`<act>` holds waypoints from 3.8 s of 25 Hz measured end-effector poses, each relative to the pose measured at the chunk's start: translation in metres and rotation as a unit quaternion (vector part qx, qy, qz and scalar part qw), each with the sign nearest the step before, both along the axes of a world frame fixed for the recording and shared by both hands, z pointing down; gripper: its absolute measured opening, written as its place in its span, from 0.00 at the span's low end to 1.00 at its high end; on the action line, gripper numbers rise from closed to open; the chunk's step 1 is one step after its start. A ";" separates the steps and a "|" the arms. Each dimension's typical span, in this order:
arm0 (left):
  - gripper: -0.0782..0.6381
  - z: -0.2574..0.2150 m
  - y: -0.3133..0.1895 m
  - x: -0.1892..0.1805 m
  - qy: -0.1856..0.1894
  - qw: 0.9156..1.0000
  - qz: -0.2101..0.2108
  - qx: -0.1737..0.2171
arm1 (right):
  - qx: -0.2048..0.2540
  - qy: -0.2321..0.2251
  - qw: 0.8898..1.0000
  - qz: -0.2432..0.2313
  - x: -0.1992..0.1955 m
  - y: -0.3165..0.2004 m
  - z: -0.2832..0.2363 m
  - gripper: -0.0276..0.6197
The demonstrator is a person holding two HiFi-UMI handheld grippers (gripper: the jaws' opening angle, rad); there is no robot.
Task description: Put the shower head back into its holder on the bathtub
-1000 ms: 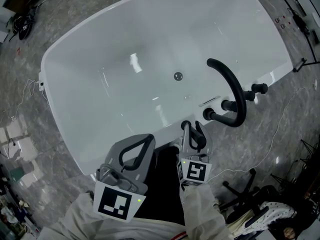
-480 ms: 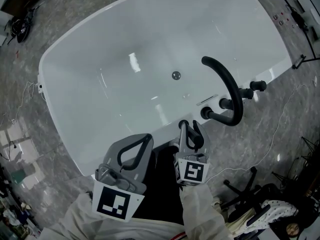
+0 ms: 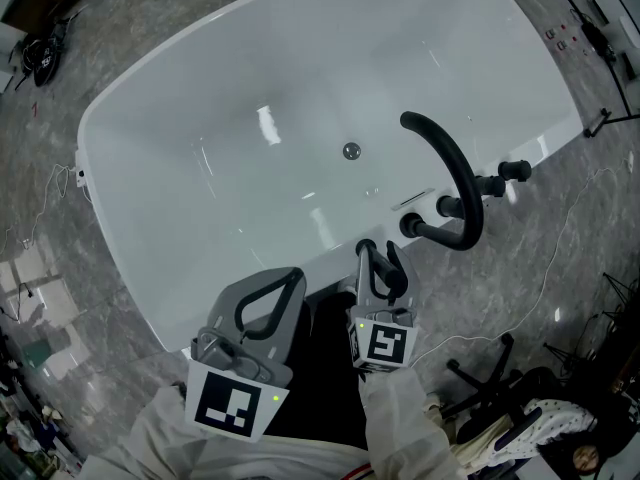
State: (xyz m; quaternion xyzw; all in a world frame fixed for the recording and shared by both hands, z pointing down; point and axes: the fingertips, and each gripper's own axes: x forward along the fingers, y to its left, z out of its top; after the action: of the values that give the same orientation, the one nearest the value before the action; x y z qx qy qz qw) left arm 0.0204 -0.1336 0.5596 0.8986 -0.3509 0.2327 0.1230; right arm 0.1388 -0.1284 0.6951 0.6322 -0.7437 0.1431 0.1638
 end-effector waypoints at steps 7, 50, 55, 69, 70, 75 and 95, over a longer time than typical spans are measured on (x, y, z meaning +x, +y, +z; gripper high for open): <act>0.10 -0.011 -0.006 0.002 -0.002 1.000 -0.004 0.012 | 0.003 -0.011 1.000 -0.010 0.000 0.009 -0.023 0.27; 0.10 -0.168 0.005 -0.004 0.049 0.992 0.012 0.119 | 0.090 -0.039 0.992 0.076 0.049 0.076 -0.286 0.05; 0.10 -0.192 0.033 -0.060 0.075 0.985 0.040 0.147 | 0.111 -0.030 0.987 0.114 -0.011 0.111 -0.308 0.05; 0.10 -0.231 0.107 -0.129 0.113 0.974 0.111 0.164 | 0.117 -0.054 0.976 0.178 -0.113 0.187 -0.336 0.05; 0.10 -0.233 0.111 -0.128 0.115 0.973 0.114 0.162 | 0.117 -0.054 0.975 0.178 -0.115 0.189 -0.340 0.05; 0.10 -0.242 0.129 -0.115 0.119 0.971 0.130 0.162 | 0.128 -0.051 0.973 0.186 -0.110 0.205 -0.359 0.05; 0.10 -0.245 0.150 -0.088 0.109 0.972 0.116 0.172 | 0.130 -0.030 0.978 0.162 -0.083 0.236 -0.368 0.05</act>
State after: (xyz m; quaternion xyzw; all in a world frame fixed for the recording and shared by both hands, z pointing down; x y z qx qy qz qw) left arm -0.0679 0.0169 0.3150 0.9608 -0.2639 0.0818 -0.0233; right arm 0.0560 0.1075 0.3272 0.7554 -0.6484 0.0891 0.0324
